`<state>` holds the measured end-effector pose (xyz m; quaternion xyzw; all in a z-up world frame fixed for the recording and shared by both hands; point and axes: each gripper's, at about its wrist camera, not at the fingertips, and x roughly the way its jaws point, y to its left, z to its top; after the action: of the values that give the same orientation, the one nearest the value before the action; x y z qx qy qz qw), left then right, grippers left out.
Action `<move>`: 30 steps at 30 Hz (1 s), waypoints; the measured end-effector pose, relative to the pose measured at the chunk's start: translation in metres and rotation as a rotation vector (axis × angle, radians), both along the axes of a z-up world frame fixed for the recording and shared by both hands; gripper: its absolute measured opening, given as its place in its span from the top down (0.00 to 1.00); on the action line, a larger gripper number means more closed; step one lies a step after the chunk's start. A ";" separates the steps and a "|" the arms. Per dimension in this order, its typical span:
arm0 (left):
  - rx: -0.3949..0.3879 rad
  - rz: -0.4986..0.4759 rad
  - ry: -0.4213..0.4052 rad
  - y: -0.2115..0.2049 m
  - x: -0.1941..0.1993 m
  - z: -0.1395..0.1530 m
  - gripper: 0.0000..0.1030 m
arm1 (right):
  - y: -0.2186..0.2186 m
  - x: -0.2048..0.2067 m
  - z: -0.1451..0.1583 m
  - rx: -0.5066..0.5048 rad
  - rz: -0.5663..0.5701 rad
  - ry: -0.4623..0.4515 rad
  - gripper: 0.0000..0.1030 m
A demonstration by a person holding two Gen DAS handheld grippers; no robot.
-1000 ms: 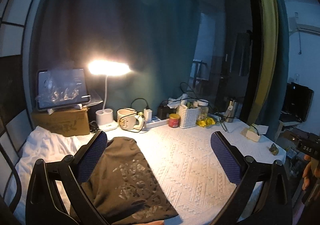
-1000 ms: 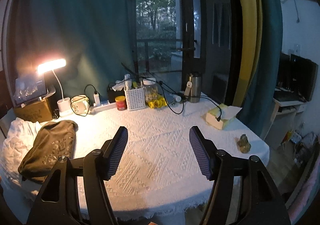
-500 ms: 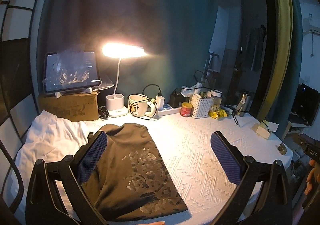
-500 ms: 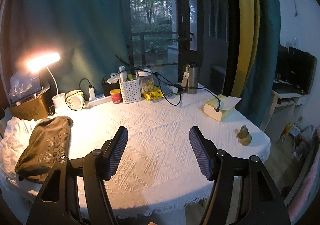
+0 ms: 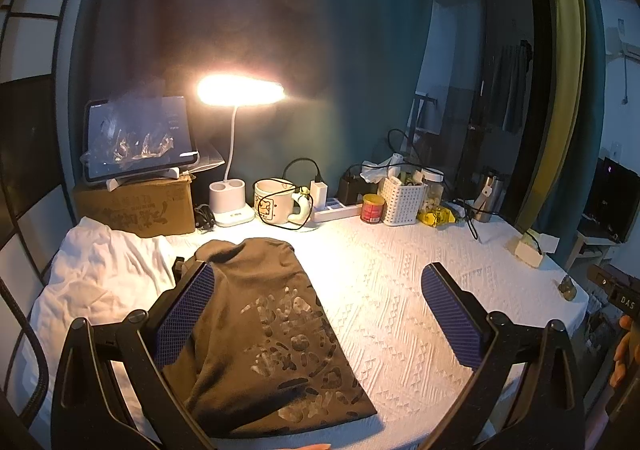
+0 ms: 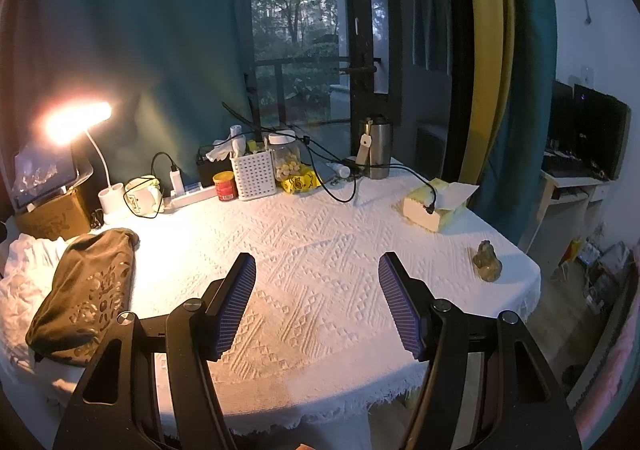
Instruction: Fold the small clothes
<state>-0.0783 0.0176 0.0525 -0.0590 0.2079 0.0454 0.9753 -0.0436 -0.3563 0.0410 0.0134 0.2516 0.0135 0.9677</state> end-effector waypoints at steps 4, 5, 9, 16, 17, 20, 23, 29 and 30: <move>0.002 0.000 0.007 0.000 0.002 -0.001 0.01 | 0.000 -0.001 -0.001 0.000 0.001 0.003 0.35; 0.001 0.000 0.008 0.000 0.002 -0.002 0.01 | 0.000 -0.001 -0.001 0.000 0.001 0.003 0.35; 0.001 -0.002 0.008 0.000 0.003 -0.002 0.01 | 0.000 -0.001 -0.001 0.000 0.000 0.004 0.35; 0.003 -0.001 0.007 0.000 0.003 -0.001 0.01 | -0.001 -0.001 -0.001 0.001 0.001 0.002 0.35; 0.003 -0.001 0.006 0.000 0.002 -0.001 0.01 | -0.001 0.000 -0.002 0.000 0.001 0.002 0.35; 0.002 -0.002 0.007 0.000 0.003 -0.002 0.01 | -0.001 -0.001 -0.002 0.000 0.001 0.003 0.35; 0.003 -0.002 0.011 0.000 0.003 -0.002 0.01 | -0.001 -0.001 -0.003 -0.002 0.004 0.005 0.35; 0.002 -0.003 0.013 0.001 0.004 -0.002 0.01 | -0.001 -0.002 -0.003 -0.004 0.008 0.006 0.35; 0.002 -0.003 0.012 0.001 0.004 -0.002 0.01 | -0.001 -0.002 -0.003 -0.004 0.009 0.006 0.35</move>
<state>-0.0746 0.0183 0.0504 -0.0573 0.2140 0.0443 0.9742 -0.0453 -0.3575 0.0377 0.0103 0.2547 0.0174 0.9668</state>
